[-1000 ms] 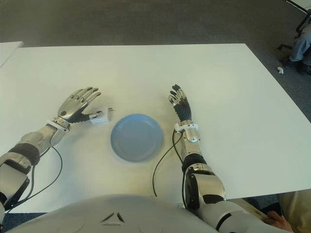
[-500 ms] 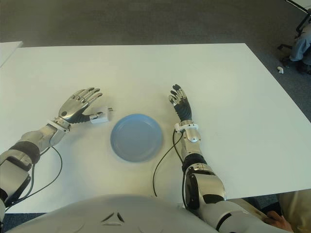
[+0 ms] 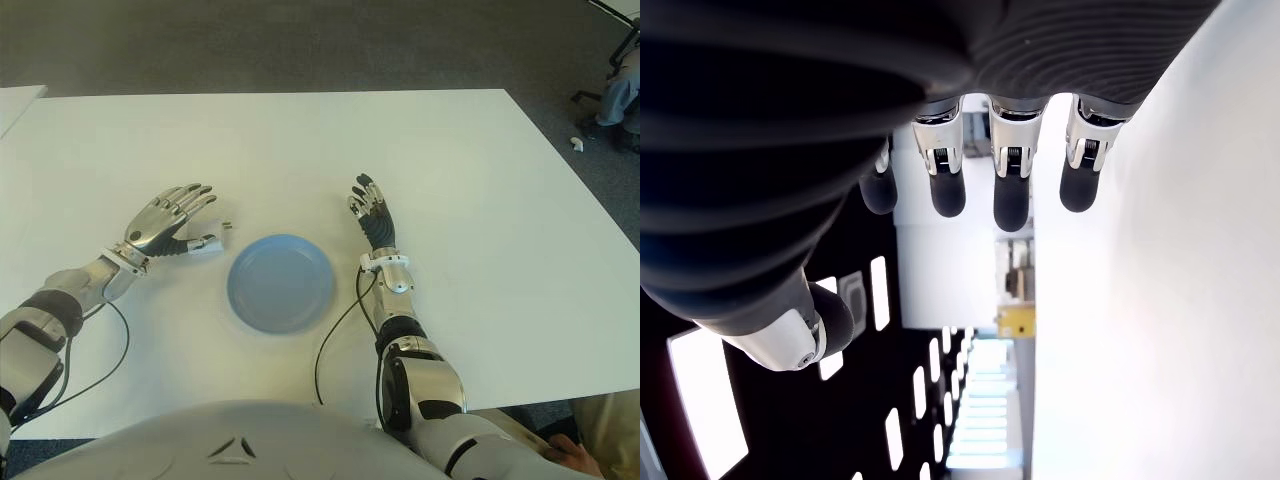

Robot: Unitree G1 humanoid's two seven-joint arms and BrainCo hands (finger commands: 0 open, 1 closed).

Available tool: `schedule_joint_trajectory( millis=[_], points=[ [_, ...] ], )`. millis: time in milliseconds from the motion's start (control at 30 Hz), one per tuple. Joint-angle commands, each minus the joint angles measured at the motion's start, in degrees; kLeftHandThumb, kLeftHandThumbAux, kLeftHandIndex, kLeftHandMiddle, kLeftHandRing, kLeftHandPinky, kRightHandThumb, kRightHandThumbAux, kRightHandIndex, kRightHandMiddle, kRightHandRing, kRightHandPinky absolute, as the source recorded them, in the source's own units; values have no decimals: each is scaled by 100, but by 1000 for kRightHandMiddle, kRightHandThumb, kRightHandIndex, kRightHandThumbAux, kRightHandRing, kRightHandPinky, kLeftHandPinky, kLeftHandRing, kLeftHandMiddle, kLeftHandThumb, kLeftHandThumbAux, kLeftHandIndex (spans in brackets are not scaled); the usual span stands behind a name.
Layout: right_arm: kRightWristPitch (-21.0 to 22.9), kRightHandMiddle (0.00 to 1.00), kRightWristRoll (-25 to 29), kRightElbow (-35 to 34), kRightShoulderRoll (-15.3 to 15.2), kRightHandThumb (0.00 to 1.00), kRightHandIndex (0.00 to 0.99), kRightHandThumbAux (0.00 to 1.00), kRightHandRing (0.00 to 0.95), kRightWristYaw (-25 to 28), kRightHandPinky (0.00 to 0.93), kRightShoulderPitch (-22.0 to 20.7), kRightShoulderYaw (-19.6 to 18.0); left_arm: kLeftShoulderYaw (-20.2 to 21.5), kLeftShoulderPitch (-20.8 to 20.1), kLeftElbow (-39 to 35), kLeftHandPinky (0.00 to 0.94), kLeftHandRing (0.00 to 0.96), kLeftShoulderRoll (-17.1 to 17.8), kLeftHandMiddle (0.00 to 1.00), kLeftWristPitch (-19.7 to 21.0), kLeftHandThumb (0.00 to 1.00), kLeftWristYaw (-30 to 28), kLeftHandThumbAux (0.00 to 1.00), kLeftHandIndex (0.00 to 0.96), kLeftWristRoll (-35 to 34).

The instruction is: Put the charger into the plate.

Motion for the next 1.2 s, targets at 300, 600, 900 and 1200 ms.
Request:
schedule_joint_trajectory(
  millis=[300,600,900,1200],
  points=[
    [632,110,41,862,95,111,15,567,112,-69,120,1026,-36,10,-6,63,0,0,93,0,-241,272,-191,172,0,-106],
    [644,123,120,840,120,131,24,585,126,-18,129,1050,-88,121,17,-159,0,0,328,0,-612,286,-459,166,0,-275],
    [715,114,110,856,109,124,17,593,113,-24,108,1046,-78,125,110,-480,0,0,555,0,-895,306,-811,160,0,-320],
    [795,109,66,864,99,110,15,592,107,-112,97,1016,-50,209,208,-573,0,0,654,0,-1005,312,-1305,164,0,-448]
  ],
)
